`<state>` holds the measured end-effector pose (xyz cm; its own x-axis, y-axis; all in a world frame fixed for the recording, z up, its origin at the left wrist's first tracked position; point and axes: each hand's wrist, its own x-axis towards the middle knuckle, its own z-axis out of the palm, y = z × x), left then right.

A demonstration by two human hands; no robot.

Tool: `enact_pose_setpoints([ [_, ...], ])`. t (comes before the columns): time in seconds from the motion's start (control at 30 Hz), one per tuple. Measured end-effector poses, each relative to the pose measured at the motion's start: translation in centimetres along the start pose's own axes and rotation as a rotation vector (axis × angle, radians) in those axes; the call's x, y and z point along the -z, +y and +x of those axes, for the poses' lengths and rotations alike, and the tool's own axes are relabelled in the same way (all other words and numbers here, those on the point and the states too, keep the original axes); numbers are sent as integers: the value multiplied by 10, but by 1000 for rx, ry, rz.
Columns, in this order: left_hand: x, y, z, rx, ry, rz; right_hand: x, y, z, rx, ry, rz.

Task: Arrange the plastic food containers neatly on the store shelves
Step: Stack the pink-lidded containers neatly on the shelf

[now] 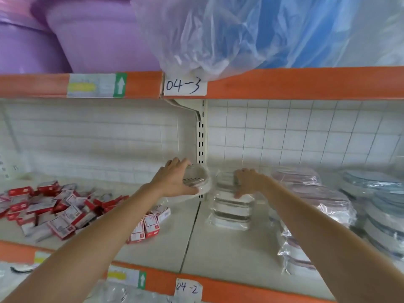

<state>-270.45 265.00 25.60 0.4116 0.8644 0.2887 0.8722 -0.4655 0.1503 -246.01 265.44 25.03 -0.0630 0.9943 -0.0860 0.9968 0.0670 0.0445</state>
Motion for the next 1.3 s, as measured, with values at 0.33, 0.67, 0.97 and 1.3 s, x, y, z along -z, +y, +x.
enact_pose_setpoints([
  [0.33,-15,40,74,-256,-1,-69,37,19,-24,-47,58,118],
  [0.67,-40,77,96,-363,-227,-71,30,23,-48,-53,125,167],
  [0.97,-45,45,81,-261,-227,-307,19,9,-35,-46,214,145],
  [1.3,-36,42,45,-245,56,-49,19,-6,-56,-29,377,-4],
])
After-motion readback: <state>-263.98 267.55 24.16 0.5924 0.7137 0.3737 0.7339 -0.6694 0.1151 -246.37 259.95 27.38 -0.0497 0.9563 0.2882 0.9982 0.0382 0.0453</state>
